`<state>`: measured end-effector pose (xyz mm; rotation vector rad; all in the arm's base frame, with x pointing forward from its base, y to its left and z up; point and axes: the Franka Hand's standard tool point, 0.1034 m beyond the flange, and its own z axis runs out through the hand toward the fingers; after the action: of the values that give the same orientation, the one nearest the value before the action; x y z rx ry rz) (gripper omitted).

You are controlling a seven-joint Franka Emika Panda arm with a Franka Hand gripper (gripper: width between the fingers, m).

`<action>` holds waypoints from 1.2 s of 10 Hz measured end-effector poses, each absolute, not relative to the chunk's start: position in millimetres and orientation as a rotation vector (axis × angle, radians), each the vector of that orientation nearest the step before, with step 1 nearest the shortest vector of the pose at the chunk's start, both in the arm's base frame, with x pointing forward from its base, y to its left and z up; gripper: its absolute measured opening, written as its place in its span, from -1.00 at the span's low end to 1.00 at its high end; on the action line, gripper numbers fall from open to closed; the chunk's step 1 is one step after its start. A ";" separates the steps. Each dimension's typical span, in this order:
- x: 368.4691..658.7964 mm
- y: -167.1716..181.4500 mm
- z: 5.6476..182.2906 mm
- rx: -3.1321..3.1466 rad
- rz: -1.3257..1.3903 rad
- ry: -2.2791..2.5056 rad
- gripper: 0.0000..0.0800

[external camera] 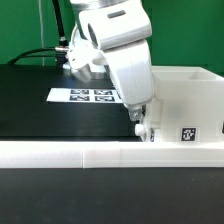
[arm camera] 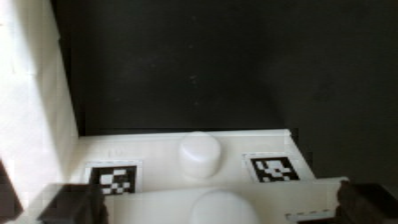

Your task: Assemble drawer

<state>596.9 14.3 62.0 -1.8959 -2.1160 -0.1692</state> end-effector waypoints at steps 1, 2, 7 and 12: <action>598.3 14.6 62.4 -1.858 -0.183 -2.157 0.62; 598.3 15.4 62.5 -1.871 -0.178 -2.146 0.62; 599.1 20.4 63.7 -1.995 -0.081 -2.077 0.62; 599.6 30.6 62.5 -2.022 -0.082 -2.068 0.62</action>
Offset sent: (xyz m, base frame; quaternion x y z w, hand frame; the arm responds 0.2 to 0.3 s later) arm 0.0015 0.0393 0.0014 -0.0083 0.0018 0.0107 0.9999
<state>599.6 30.6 62.5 -2.0225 -2.0685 -0.0820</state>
